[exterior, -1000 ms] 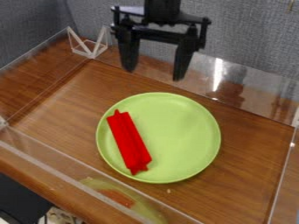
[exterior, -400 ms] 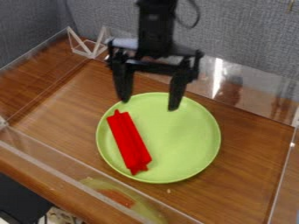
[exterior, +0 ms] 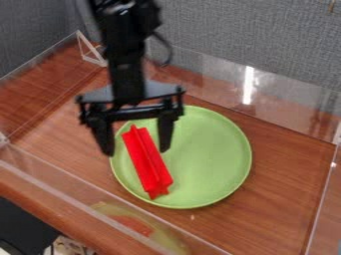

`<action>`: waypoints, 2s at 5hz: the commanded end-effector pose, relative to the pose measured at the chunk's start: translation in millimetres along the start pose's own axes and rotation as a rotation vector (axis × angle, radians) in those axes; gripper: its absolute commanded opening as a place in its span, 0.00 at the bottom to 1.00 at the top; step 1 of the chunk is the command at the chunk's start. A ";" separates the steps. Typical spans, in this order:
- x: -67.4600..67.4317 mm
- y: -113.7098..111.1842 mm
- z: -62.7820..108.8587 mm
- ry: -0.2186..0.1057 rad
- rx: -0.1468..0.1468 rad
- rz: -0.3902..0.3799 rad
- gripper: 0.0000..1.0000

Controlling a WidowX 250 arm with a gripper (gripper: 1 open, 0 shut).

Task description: Put the carrot on the right side

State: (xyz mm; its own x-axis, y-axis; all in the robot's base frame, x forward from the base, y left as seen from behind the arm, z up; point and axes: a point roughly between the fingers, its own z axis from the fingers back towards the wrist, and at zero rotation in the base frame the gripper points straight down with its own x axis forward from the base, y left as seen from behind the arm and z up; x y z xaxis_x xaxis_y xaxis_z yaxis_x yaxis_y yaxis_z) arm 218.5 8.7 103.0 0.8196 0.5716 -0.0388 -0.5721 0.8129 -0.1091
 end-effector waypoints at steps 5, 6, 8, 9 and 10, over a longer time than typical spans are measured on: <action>17.2 -3.8 -21.6 -0.072 -0.108 0.387 1.00; 14.3 -17.2 -34.3 -0.077 -0.116 0.377 1.00; 26.5 -21.8 -34.0 -0.117 -0.113 0.371 1.00; 35.9 -18.9 -36.2 -0.134 -0.108 0.406 1.00; 45.1 -9.4 -20.2 -0.155 -0.101 0.457 1.00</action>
State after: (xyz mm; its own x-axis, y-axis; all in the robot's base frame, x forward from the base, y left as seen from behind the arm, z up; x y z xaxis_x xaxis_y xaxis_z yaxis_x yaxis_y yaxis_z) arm 254.1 20.6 66.3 0.4758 0.8796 0.0042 -0.8672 0.4699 -0.1646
